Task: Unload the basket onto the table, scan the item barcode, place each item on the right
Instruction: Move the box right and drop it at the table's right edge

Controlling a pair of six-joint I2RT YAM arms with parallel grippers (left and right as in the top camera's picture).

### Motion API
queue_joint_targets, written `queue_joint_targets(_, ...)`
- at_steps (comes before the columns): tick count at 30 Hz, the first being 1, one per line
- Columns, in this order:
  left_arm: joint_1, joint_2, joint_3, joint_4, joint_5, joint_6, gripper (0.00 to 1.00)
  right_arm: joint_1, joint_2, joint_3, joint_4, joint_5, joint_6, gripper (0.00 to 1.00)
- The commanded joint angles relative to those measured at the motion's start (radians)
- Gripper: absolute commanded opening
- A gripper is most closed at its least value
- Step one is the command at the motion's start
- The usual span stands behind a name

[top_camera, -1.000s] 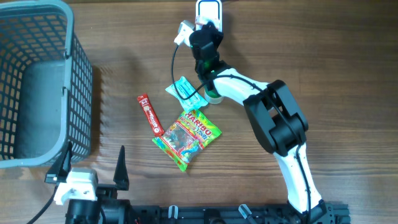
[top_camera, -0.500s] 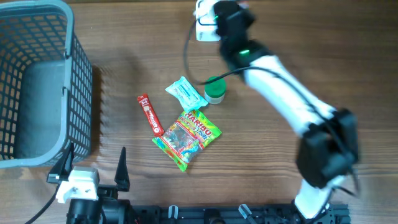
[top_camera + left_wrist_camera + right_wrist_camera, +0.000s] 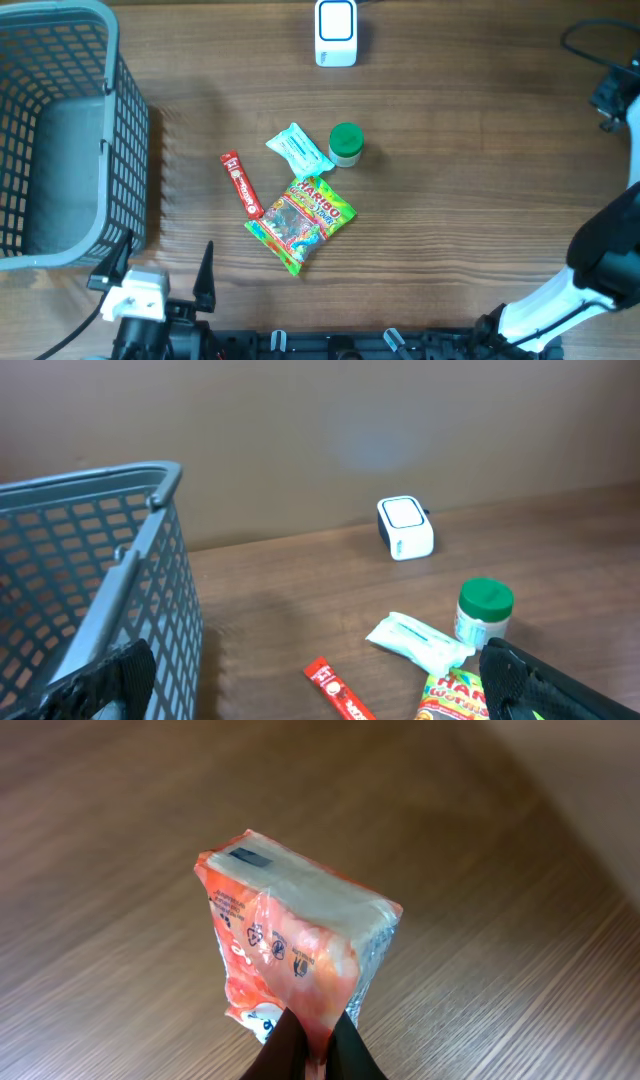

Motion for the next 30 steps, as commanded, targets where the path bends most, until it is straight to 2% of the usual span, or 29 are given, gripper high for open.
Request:
queue_joint_targets(1,-0.003,-0.002,-0.089,0.049,0.052,0.029,1.00,-0.035,0.105,-0.010,0.009,-0.069,0.059,0.15)
queue_joint_targets(2,-0.003,-0.002,-0.129,0.090,0.086,0.029,1.00,-0.042,0.124,-0.010,0.009,-0.069,0.058,0.25)
queue_joint_targets(6,-0.003,-0.002,-0.298,0.279,0.204,0.029,1.00,-0.054,0.171,-0.010,0.021,-0.070,0.056,0.50)
queue_joint_targets(9,-0.003,-0.002,-0.389,0.368,0.230,0.028,1.00,-0.054,0.146,0.024,-0.003,-0.181,0.055,1.00)
queue_joint_targets(12,-0.003,-0.002,-0.433,0.392,0.229,0.029,1.00,-0.049,0.060,0.058,-0.067,-0.582,0.055,1.00)
queue_joint_targets(14,-0.003,-0.002,-0.454,0.414,0.253,0.029,1.00,-0.011,-0.017,0.058,-0.141,-0.776,0.066,1.00)
queue_joint_targets(15,-0.003,-0.002,-0.463,0.429,0.277,0.029,1.00,0.013,-0.041,0.058,-0.173,-0.798,0.097,1.00)
queue_joint_targets(21,-0.003,-0.002,-0.563,0.519,0.439,-0.008,1.00,0.221,-0.120,0.056,-0.470,-0.803,0.242,1.00)
queue_joint_targets(23,-0.003,-0.002,-0.604,0.526,0.446,-0.032,1.00,0.321,-0.115,0.050,-0.531,-0.822,0.220,1.00)
queue_joint_targets(25,-0.003,-0.002,-0.636,0.548,0.447,-0.033,1.00,0.428,-0.115,0.050,-0.564,-0.721,0.262,1.00)
queue_joint_targets(28,-0.003,-0.002,-0.646,0.575,0.446,-0.032,1.00,0.619,-0.115,0.050,-0.573,-0.460,0.501,1.00)
queue_joint_targets(30,-0.003,-0.002,-0.646,0.570,0.446,-0.031,1.00,0.736,-0.115,0.050,-0.550,-0.391,0.562,1.00)
